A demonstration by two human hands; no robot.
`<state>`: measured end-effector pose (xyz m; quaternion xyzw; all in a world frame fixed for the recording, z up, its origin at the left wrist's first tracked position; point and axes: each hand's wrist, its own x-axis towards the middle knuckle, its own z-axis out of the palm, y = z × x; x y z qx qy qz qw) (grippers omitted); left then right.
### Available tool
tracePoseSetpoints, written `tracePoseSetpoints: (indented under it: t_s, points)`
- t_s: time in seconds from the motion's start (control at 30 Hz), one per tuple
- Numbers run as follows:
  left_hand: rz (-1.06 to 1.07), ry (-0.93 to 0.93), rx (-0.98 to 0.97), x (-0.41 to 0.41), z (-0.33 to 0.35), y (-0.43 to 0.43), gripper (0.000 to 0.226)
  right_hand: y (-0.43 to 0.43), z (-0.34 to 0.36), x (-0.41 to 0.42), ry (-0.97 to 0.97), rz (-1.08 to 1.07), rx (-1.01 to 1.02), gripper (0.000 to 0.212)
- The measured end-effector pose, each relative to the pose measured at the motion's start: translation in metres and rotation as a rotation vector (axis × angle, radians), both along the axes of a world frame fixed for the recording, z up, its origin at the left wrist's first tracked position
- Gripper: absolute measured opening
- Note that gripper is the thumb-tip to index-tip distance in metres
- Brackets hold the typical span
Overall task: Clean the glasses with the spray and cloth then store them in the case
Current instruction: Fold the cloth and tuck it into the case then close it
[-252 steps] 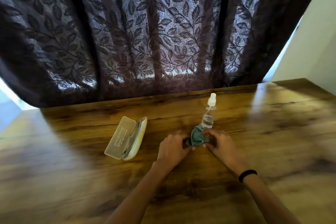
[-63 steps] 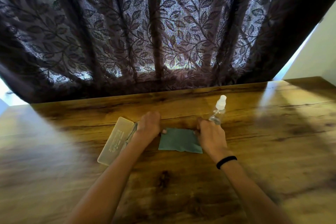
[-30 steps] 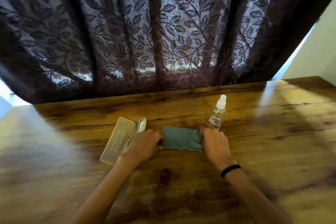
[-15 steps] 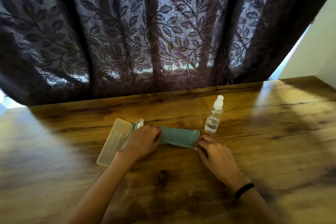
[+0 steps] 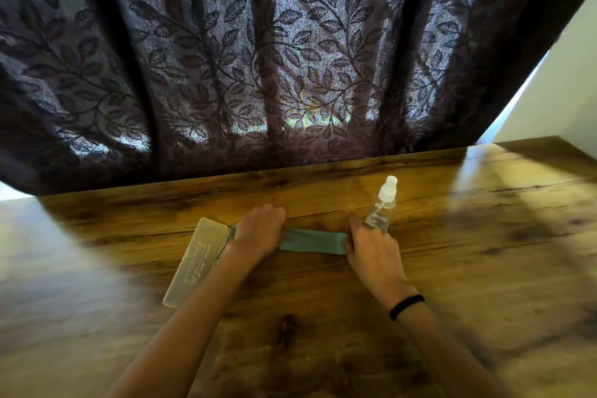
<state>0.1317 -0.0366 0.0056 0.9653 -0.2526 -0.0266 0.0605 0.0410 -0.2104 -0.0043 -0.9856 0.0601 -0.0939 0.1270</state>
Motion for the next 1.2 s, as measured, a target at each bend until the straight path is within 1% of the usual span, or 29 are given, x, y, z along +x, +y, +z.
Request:
tracePoseSetpoints:
  t_s: [0.07,0.13,0.2,0.23,0.33,0.4,0.5,0.6,0.67,0.77,0.83,0.93,0.97,1.13,1.2]
  points:
    - [0.001,-0.008,0.026,0.001,0.0,-0.001,0.012,0.0,-0.002,0.002,0.006,0.003,-0.007,0.029]
    - [0.01,-0.015,0.028,0.0,-0.001,0.0,0.015,-0.002,-0.004,0.003,0.016,-0.012,-0.01,0.023]
    - [0.022,-0.023,-0.003,-0.004,-0.002,0.001,0.016,-0.003,-0.007,0.002,0.006,-0.02,-0.003,0.02]
    - [0.01,-0.026,-0.027,-0.007,-0.003,0.002,0.017,-0.003,-0.008,0.001,0.003,-0.021,0.004,0.022]
    - [-0.11,0.018,-0.098,-0.02,-0.008,-0.001,0.026,-0.002,-0.01,0.0,0.022,-0.031,0.022,0.024]
    - [-0.192,0.065,-0.083,-0.029,-0.012,-0.006,0.034,-0.001,-0.01,0.001,0.039,-0.054,0.035,0.024]
    - [-0.205,0.089,-0.052,-0.032,-0.016,-0.007,0.037,0.001,-0.008,0.002,0.075,-0.083,0.088,0.021]
    - [-0.202,0.068,-0.048,-0.033,-0.016,-0.005,0.038,0.002,-0.007,0.004,0.103,-0.089,0.182,0.013]
    - [-0.192,0.053,-0.094,-0.034,-0.015,-0.003,0.039,0.003,-0.006,0.006,0.1,-0.093,0.263,0.007]
    - [-0.126,0.002,-0.195,-0.033,-0.01,0.003,0.038,0.006,-0.003,0.01,0.1,-0.084,0.387,0.015]
    - [-0.075,-0.05,-0.226,-0.03,-0.005,0.009,0.034,0.011,0.002,0.018,0.123,-0.069,0.492,0.02]
    - [-0.019,-0.095,-0.257,-0.025,0.003,0.018,0.029,0.022,0.011,0.032,0.149,-0.051,0.717,0.02]
    - [-0.002,-0.103,-0.263,-0.024,0.005,0.021,0.028,0.026,0.012,0.036,0.151,-0.045,0.762,0.019]
    - [0.039,-0.112,-0.259,-0.019,0.008,0.03,0.024,0.052,0.012,0.053,0.174,0.037,0.732,0.012]
    - [0.04,-0.099,-0.256,-0.019,0.005,0.031,0.024,0.059,0.014,0.057,0.217,0.08,0.66,0.021]
